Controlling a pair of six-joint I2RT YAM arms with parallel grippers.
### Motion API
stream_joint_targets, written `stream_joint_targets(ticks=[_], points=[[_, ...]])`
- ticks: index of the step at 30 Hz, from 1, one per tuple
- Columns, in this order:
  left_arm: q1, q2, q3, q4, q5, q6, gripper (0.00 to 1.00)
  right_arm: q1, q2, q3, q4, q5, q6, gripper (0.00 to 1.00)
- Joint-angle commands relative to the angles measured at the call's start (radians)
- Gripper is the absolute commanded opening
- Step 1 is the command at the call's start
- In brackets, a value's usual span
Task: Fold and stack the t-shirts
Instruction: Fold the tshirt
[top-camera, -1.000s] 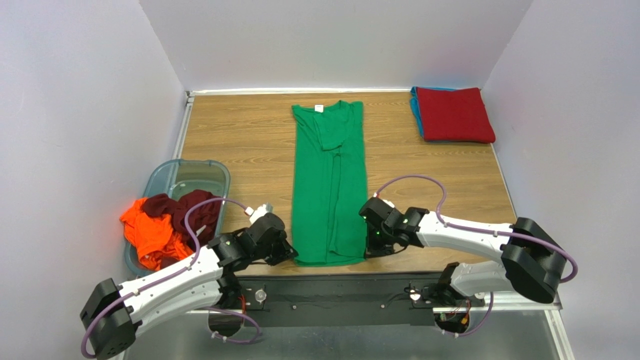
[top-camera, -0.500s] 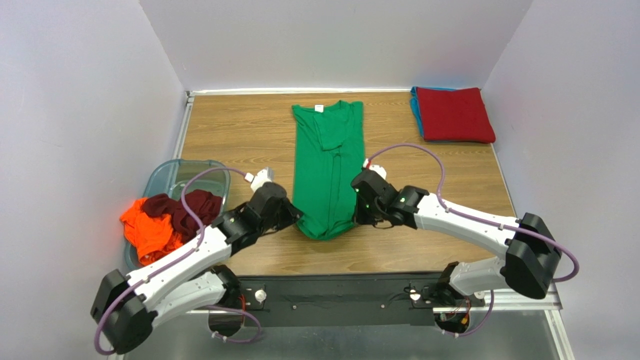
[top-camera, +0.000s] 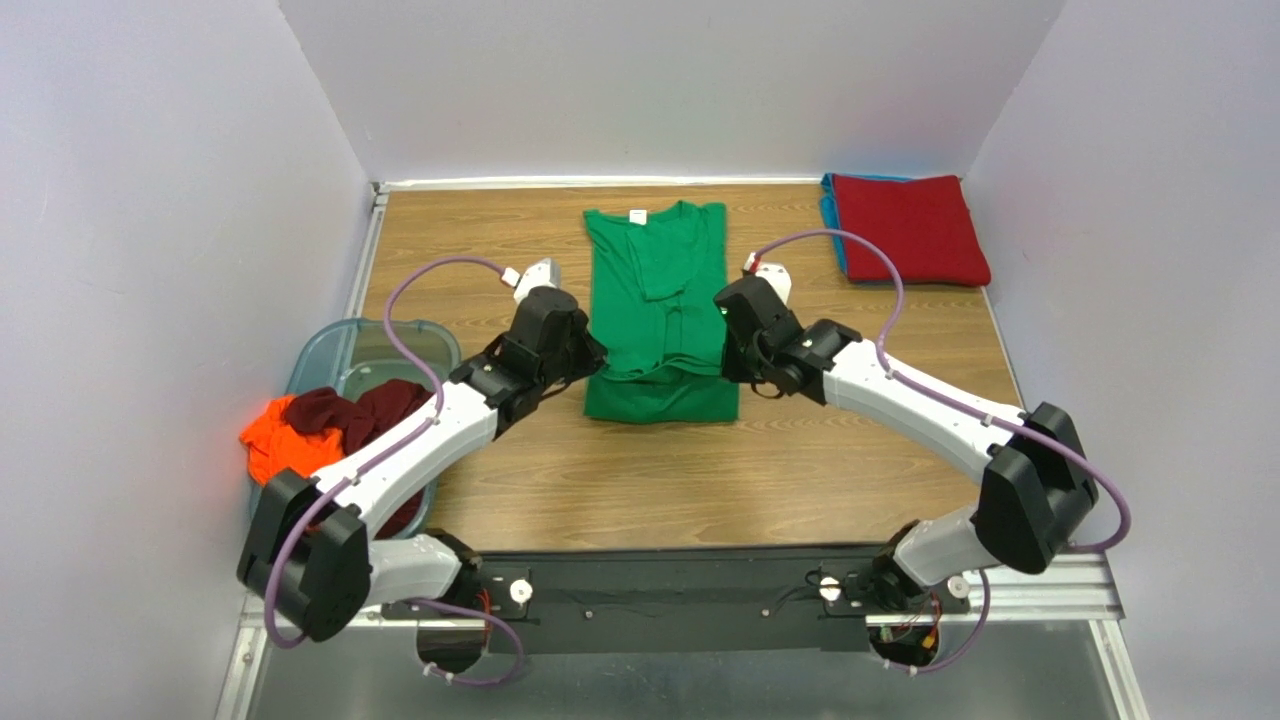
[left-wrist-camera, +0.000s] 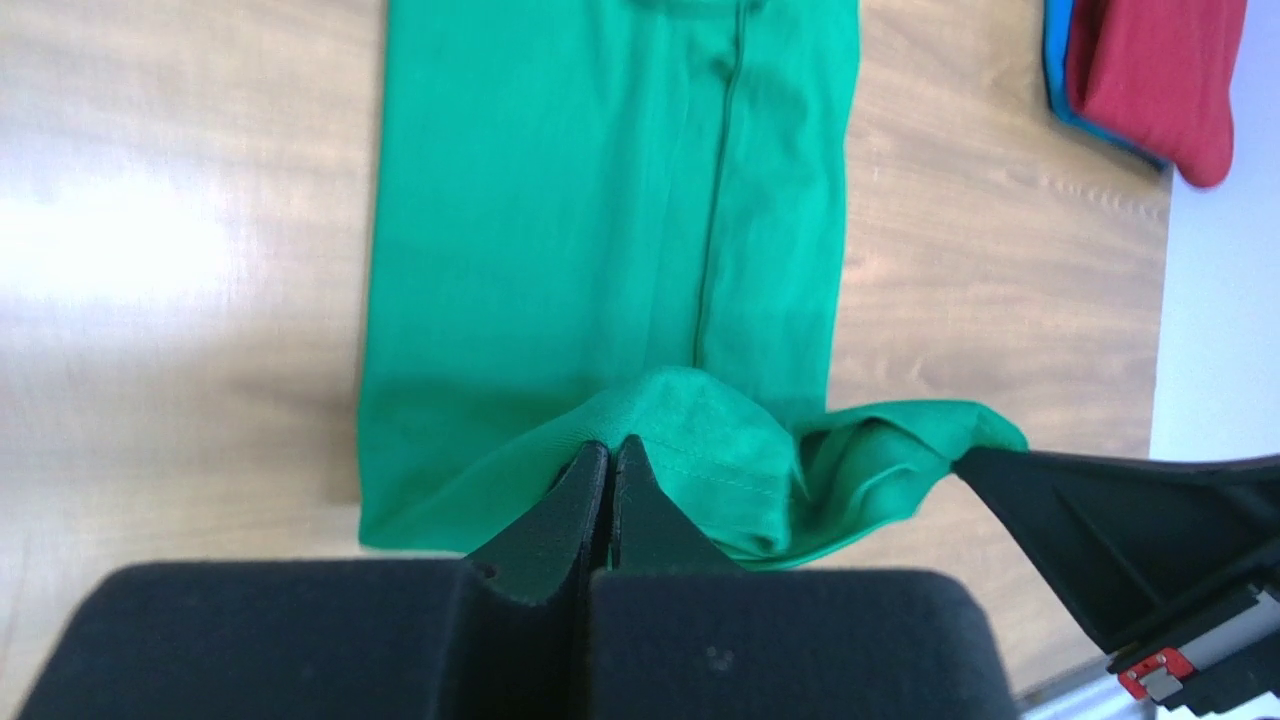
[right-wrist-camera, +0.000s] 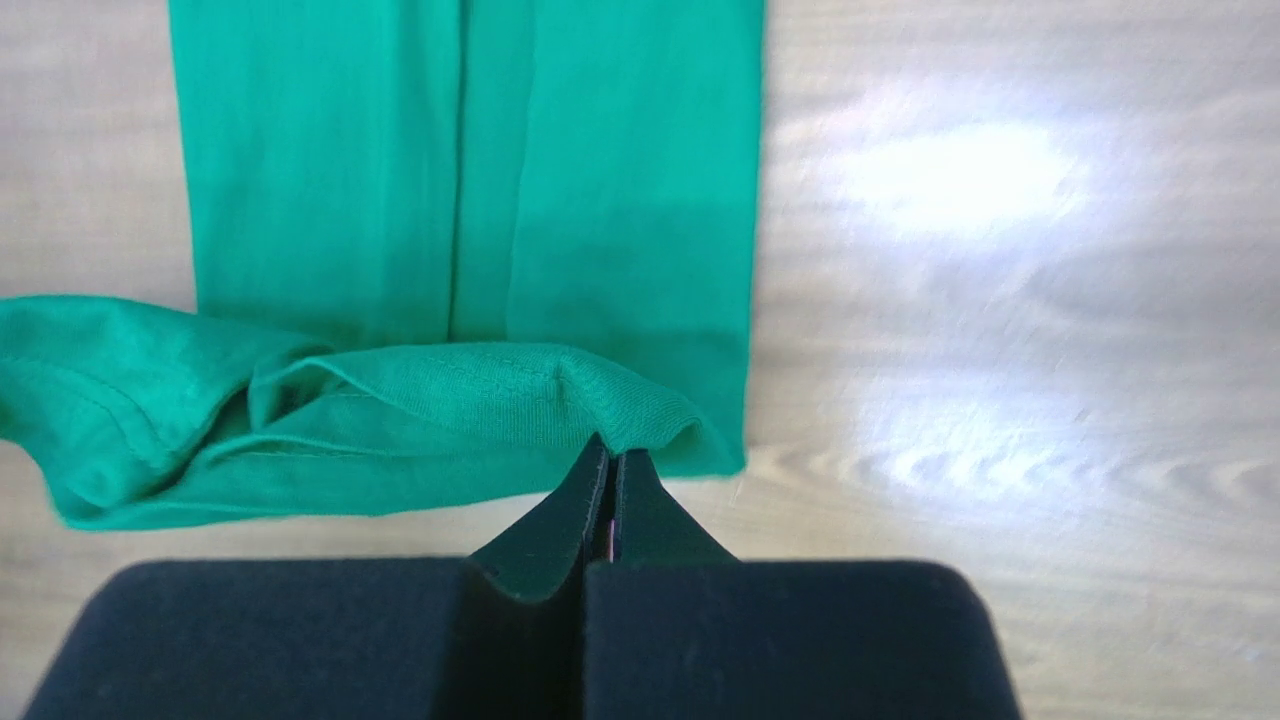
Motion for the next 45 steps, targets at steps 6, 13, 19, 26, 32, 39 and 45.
stream_joint_targets(ticks=[6,13,19,26,32,39,45], points=[[0.071,0.165,0.138,0.076,0.043,0.127,0.00,-0.070,0.116,0.119,0.068,0.019,-0.102,0.01],[0.122,0.264,0.222,0.089,0.077,0.160,0.00,-0.130,0.201,0.189,0.096,-0.036,-0.139,0.01],[0.148,0.344,0.273,0.098,0.115,0.196,0.00,-0.168,0.264,0.240,0.105,-0.073,-0.160,0.01],[0.171,0.436,0.333,0.098,0.140,0.210,0.00,-0.208,0.326,0.277,0.133,-0.125,-0.200,0.01],[0.186,0.491,0.371,0.101,0.140,0.218,0.00,-0.231,0.396,0.311,0.145,-0.145,-0.215,0.01],[0.208,0.537,0.378,0.106,0.137,0.216,0.00,-0.254,0.468,0.351,0.165,-0.159,-0.229,0.01],[0.216,0.589,0.402,0.121,0.140,0.233,0.00,-0.271,0.511,0.367,0.174,-0.176,-0.237,0.01]])
